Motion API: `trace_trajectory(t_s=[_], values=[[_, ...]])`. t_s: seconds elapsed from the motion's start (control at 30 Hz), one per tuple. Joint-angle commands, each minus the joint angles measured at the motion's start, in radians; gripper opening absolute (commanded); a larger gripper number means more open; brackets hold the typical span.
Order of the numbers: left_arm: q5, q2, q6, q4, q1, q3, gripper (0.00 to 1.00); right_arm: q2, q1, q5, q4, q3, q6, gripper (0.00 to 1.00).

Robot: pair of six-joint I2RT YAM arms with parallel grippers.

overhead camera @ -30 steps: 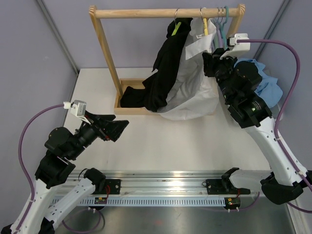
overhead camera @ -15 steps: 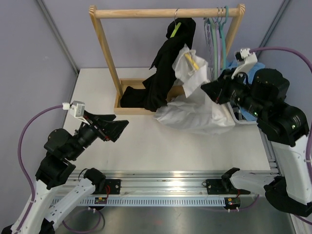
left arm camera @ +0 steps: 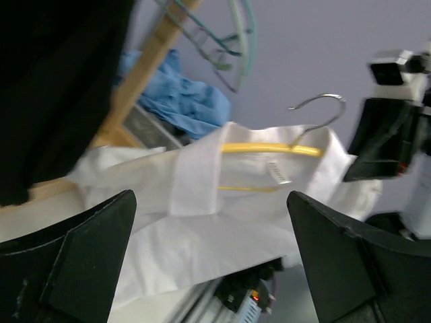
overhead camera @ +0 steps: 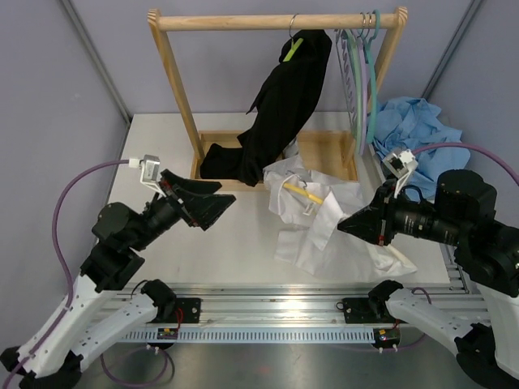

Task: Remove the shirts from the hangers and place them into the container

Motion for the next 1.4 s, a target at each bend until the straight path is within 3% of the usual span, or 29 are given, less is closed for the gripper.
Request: trace_trajectory(t_s=[0.0, 0.03, 0.17, 0.27, 0.4, 0.6, 0.8, 1.0, 1.17, 1.37], values=[[-0.113, 0.097, 0.028, 0.233, -0.183, 0.012, 0.99, -0.020, 0.003, -0.170, 0.180, -0.090, 0.058, 0.00], [-0.169, 0.129, 0.059, 0.240, -0.319, 0.028, 0.99, -0.022, 0.003, -0.169, 0.195, -0.109, 0.067, 0.00], [-0.422, 0.292, 0.211, 0.248, -0.606, 0.133, 0.99, -0.051, 0.004, -0.083, 0.266, -0.166, 0.093, 0.00], [-0.528, 0.339, 0.263, 0.307, -0.693, 0.140, 0.99, -0.060, 0.003, -0.083, 0.336, -0.193, 0.128, 0.00], [-0.640, 0.362, 0.306, 0.349, -0.734, 0.117, 0.99, -0.068, 0.003, -0.083, 0.389, -0.227, 0.164, 0.00], [-0.957, 0.436, 0.456, 0.416, -0.855, 0.129, 0.98, -0.094, 0.003, -0.075, 0.402, -0.250, 0.176, 0.00], [-1.059, 0.582, 0.594, 0.520, -0.909, 0.174, 0.93, -0.110, 0.003, -0.088, 0.410, -0.265, 0.188, 0.00], [-1.192, 0.590, 0.766, 0.734, -0.909, 0.111, 0.88, -0.128, 0.003, -0.097, 0.392, -0.265, 0.179, 0.00], [-1.187, 0.521, 0.851, 0.866, -0.917, 0.068, 0.88, -0.136, 0.003, -0.077, 0.359, -0.258, 0.161, 0.00], [-1.046, 0.435, 0.702, 0.754, -0.940, 0.074, 0.89, -0.131, 0.003, -0.048, 0.336, -0.262, 0.141, 0.00]])
